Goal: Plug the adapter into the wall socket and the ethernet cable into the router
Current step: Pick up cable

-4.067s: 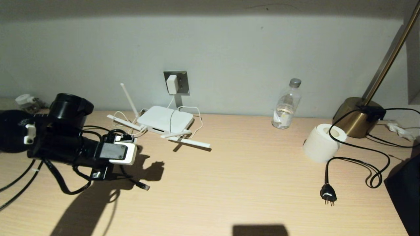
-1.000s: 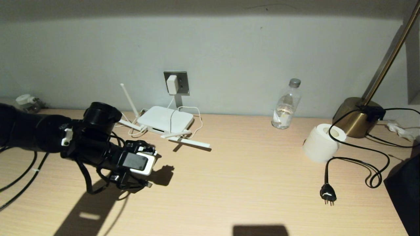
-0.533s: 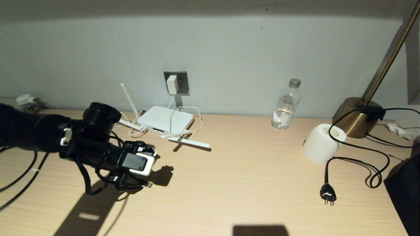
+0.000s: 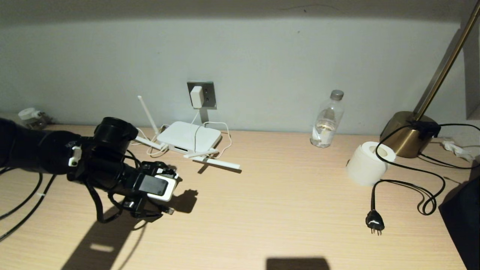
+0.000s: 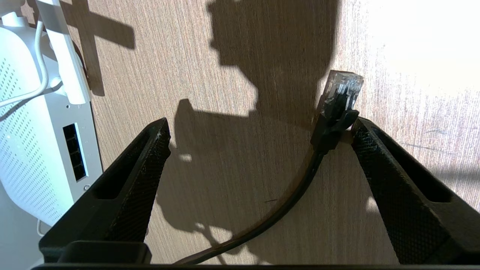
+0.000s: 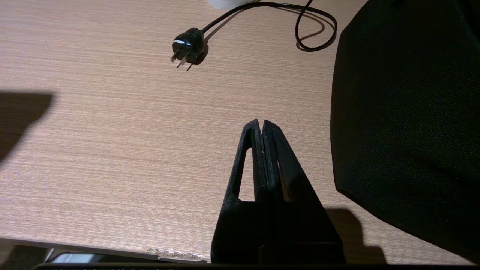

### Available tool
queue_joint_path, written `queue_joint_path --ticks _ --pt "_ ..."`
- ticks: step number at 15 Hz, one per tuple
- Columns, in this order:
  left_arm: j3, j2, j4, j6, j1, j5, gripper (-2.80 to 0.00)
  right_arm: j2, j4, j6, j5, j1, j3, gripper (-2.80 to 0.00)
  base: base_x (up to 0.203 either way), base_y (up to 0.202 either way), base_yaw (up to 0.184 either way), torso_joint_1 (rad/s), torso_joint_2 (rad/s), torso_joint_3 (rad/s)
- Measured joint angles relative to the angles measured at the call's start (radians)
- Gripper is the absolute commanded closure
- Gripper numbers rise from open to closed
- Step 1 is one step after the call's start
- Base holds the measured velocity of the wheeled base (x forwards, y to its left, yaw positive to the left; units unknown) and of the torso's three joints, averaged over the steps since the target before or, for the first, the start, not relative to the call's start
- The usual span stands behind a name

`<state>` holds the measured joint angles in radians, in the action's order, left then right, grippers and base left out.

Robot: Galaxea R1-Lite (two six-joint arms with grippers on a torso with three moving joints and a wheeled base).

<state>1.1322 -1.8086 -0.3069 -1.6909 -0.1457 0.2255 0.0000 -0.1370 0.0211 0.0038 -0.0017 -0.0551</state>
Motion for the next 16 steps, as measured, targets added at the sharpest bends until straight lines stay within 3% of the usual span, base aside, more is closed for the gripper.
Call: queue_joint_path --ticks 10,11,12,16 --pt "0.020 -0.015 0.003 0.000 0.001 -0.015 -2.80 0.000 0.000 0.000 0.000 0.000 0.000 0.00 0.000 0.000 0.000 0.000 0.00 0.000" --pt "0.020 -0.016 0.003 0.000 0.001 -0.015 -1.94 0.000 0.000 0.000 0.000 0.000 -0.001 0.00 0.000 0.000 0.000 0.000 0.00 0.000" --pt "0.020 -0.017 0.004 0.001 0.001 -0.015 0.00 0.000 0.000 0.000 0.000 0.000 -0.001 0.00 0.000 0.000 0.000 0.000 0.00 0.000" --pt "0.019 -0.021 -0.001 0.002 0.002 -0.017 0.00 0.000 0.000 -0.001 0.000 0.000 -0.001 0.00 0.000 0.000 0.000 0.000 0.00 0.000"
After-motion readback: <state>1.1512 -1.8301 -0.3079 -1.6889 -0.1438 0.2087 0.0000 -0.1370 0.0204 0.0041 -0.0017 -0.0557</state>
